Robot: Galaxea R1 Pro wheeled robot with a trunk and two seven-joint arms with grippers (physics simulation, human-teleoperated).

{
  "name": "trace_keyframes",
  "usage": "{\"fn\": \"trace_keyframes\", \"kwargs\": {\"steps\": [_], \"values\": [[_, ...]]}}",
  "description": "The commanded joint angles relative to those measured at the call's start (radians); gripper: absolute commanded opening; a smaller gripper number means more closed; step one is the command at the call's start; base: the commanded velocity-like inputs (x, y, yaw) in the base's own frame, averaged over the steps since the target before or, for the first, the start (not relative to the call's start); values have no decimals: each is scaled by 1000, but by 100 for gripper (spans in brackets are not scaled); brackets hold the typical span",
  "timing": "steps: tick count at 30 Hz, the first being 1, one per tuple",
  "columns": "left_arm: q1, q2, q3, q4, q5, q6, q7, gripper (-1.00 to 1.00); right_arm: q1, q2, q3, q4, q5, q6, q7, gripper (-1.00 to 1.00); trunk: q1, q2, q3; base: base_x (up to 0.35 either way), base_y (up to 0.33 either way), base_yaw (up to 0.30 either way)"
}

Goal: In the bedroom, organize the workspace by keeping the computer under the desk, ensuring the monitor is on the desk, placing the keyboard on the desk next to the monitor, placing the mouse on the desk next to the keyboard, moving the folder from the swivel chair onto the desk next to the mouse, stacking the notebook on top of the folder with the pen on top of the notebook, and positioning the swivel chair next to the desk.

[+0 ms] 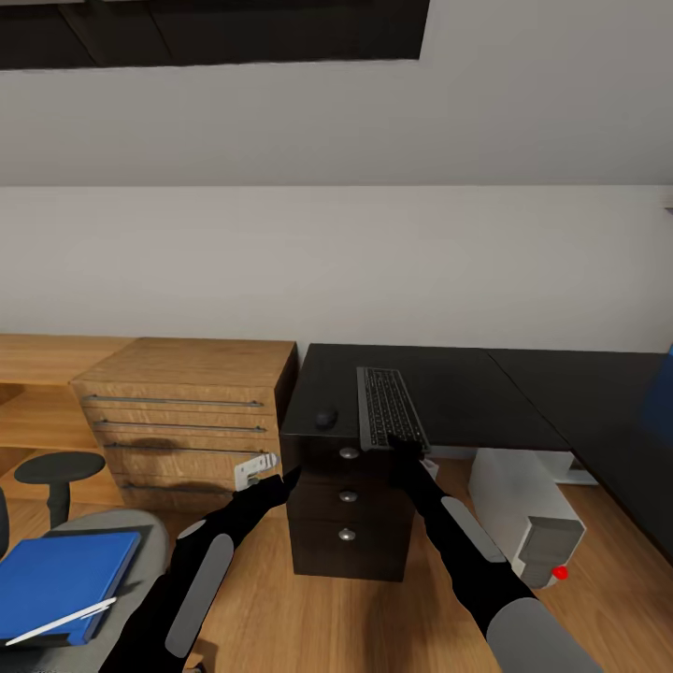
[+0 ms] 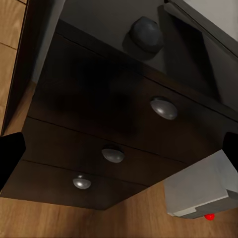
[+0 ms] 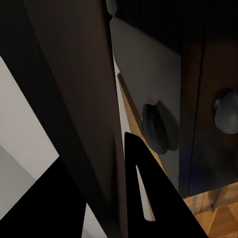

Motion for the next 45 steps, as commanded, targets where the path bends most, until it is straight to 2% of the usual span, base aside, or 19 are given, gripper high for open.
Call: {"fn": "trace_keyframes", "kwargs": {"steps": [1,22,23,31,45], "values": [[-1,0,-1,-2,11,4,9,100,0,0,1,48,-9,1,-10,-100,0,0,-1,0,0,0],[-1,1,-1,0,11,5,8,100,0,0,2,48,-8,1,-18,-100,0,0,-1,-61,0,0],[-1,1,-1,0,11,4,8,100,0,0,3,48,-8,1,-18,100,0,0,-1,0,0,0],[-1,1,-1,0,11,5,8,100,0,-2,50,48,-6,1,-32,100,0,0,-1,0,0,0],[-1,1,-1,0,11,5,8,100,0,-3,54,48,-6,-2,-32,100,0,0,-1,0,0,0]]}}
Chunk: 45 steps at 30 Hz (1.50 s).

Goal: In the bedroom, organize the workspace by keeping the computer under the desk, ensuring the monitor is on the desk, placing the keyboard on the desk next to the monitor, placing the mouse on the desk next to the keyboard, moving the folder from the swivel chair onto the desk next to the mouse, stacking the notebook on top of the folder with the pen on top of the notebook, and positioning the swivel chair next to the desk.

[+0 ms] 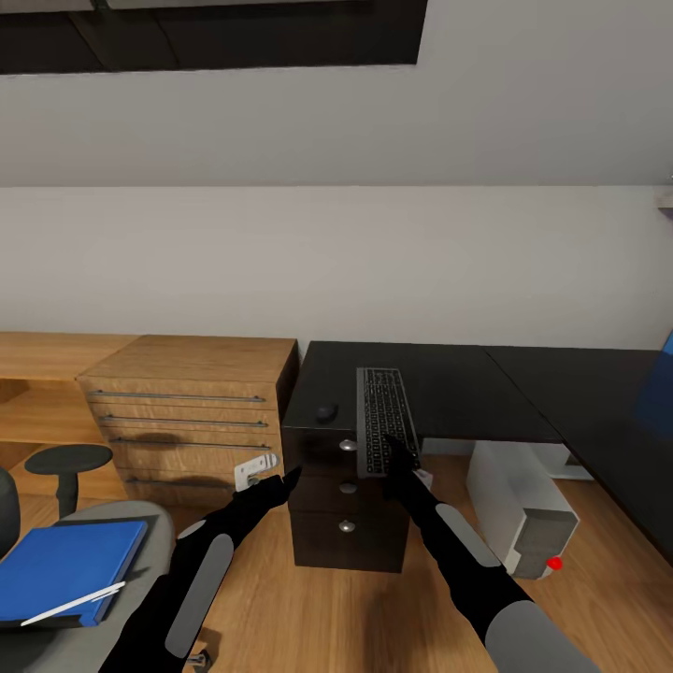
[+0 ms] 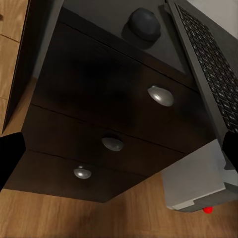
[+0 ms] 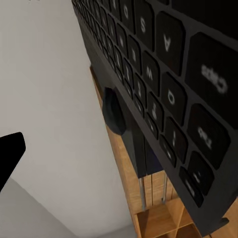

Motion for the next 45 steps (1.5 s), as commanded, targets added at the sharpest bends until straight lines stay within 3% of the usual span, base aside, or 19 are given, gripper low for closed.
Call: {"fn": "trace_keyframes", "kwargs": {"steps": [1,14,45], "values": [[-1,0,-1,-1,11,4,9,100,-1,0,1,1,-9,0,3,100,0,0,-1,0,0,0],[-1,0,-1,-1,11,2,9,100,-1,0,1,1,-9,0,3,100,0,0,-1,-60,0,0],[-1,0,-1,0,9,2,10,100,-1,1,1,10,-9,0,3,100,0,0,-1,-319,-24,0]]}}
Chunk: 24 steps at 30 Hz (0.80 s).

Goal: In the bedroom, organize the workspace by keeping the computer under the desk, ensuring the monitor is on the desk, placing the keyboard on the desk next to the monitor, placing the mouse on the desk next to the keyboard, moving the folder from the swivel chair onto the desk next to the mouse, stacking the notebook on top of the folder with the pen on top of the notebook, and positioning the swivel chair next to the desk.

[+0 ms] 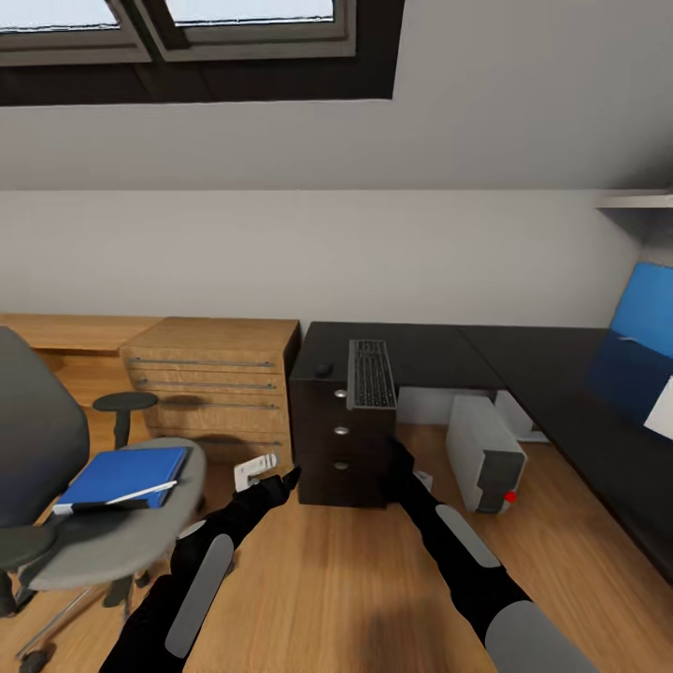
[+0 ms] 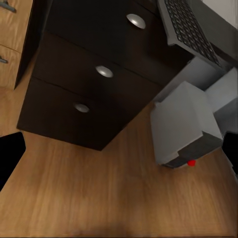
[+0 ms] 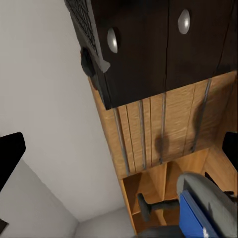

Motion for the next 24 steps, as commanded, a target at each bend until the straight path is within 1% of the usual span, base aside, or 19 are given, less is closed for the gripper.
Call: {"fn": "trace_keyframes", "kwargs": {"steps": [1,6,10,16,24], "values": [[-1,0,-1,-2,10,4,9,100,-1,0,2,5,-9,1,3,100,-1,-1,-1,-271,-206,0],[-1,0,-1,-2,9,4,9,100,-1,0,0,49,-8,1,3,100,-1,-1,-1,-197,-259,0],[-1,0,-1,-2,9,4,10,100,-1,0,0,66,-8,0,3,100,-1,-1,-1,-60,-257,0],[-1,0,-1,0,11,5,9,100,-1,0,0,71,-9,1,2,100,-1,-1,-1,-13,-73,0],[-1,-1,-2,0,9,5,9,100,-1,1,0,73,-8,0,2,100,-31,55,24,-2,-10,0]]}}
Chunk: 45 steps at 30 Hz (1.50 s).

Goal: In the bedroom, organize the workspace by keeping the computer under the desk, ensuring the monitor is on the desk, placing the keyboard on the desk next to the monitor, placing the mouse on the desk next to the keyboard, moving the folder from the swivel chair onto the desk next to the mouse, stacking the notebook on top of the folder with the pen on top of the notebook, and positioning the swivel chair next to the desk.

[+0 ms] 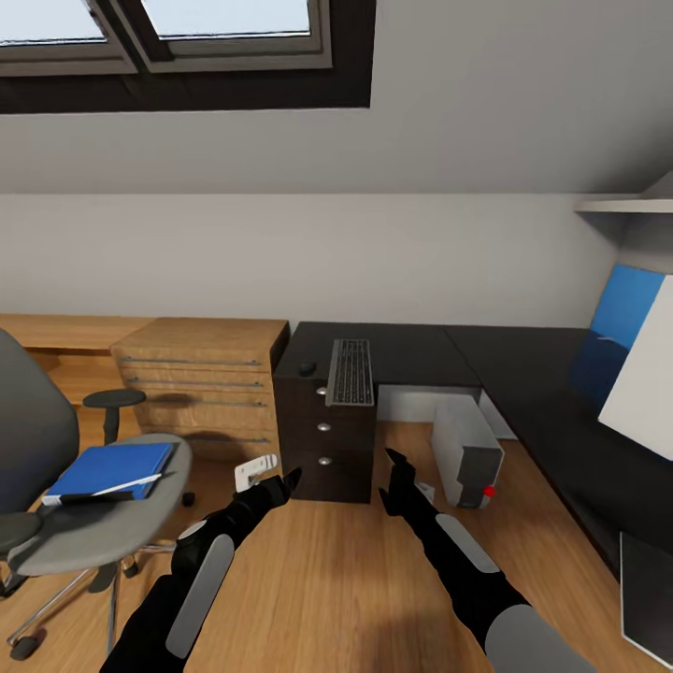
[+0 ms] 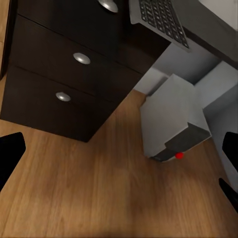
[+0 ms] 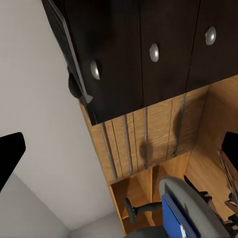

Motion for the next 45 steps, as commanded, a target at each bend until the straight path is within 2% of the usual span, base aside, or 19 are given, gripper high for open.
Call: {"fn": "trace_keyframes", "kwargs": {"steps": [1,10,14,16,17,19,20,23,24,26,29,33,38,39,40,41,42,43,45], "values": [[-1,0,-1,-1,10,4,9,100,-1,0,2,1,-8,0,3,100,-4,7,2,0,-2,0],[-1,-3,-5,13,7,3,13,100,-1,0,4,4,-4,-14,3,100,-39,70,30,0,0,0],[-1,-5,-8,29,5,2,37,100,-1,1,22,8,44,-65,3,100,-54,98,43,0,0,0],[-1,-6,-22,33,4,1,66,100,-1,2,46,18,106,-125,3,100,-62,112,49,0,0,0],[-1,-5,-39,35,3,0,97,100,-1,2,65,29,157,-175,3,100,-65,119,52,0,0,0],[-1,-5,-59,36,2,-1,138,100,-1,3,82,43,209,-227,3,100,-73,133,59,0,0,0],[-1,-5,-75,36,4,-2,185,100,-1,3,95,59,260,-278,3,100,-77,140,62,0,0,0],[-1,-5,-90,41,6,-4,256,100,-1,3,105,85,327,-341,4,100,-88,161,71,0,0,0],[-1,-4,-96,50,7,-5,294,100,-1,3,109,106,361,-370,4,100,-92,168,74,0,0,0],[-1,-2,-100,70,8,-6,330,100,-1,3,113,146,398,-396,5,100,-100,182,81,0,0,0],[-1,0,-102,111,8,-8,355,100,-1,3,117,211,429,-413,6,100,-111,203,90,0,0,0],[-1,1,-104,187,4,-17,368,100,-1,4,125,299,476,-422,7,100,-127,231,102,0,0,0],[-1,0,-106,315,5,-105,370,100,-1,10,149,422,614,-442,8,100,-146,266,118,0,0,0],[-1,-2,-109,372,5,-145,369,100,-1,17,156,468,670,-454,7,100,-150,273,121,0,0,0],[-1,-3,-112,403,5,-165,368,100,-1,22,160,492,699,-464,7,100,-154,280,124,0,0,0],[-1,-5,-125,468,4,-207,368,100,-1,31,164,539,757,-489,7,100,-157,287,128,0,0,0],[-1,-6,-135,499,4,-229,367,100,-1,36,166,561,785,-505,7,100,-161,294,131,0,0,0],[-1,-9,-160,561,4,-276,367,100,-1,44,168,601,837,-541,6,100,-165,301,134,0,0,0],[-1,-12,-201,636,5,-351,367,100,-1,53,169,651,897,-588,6,100,-173,315,140,0,0,0]]}}
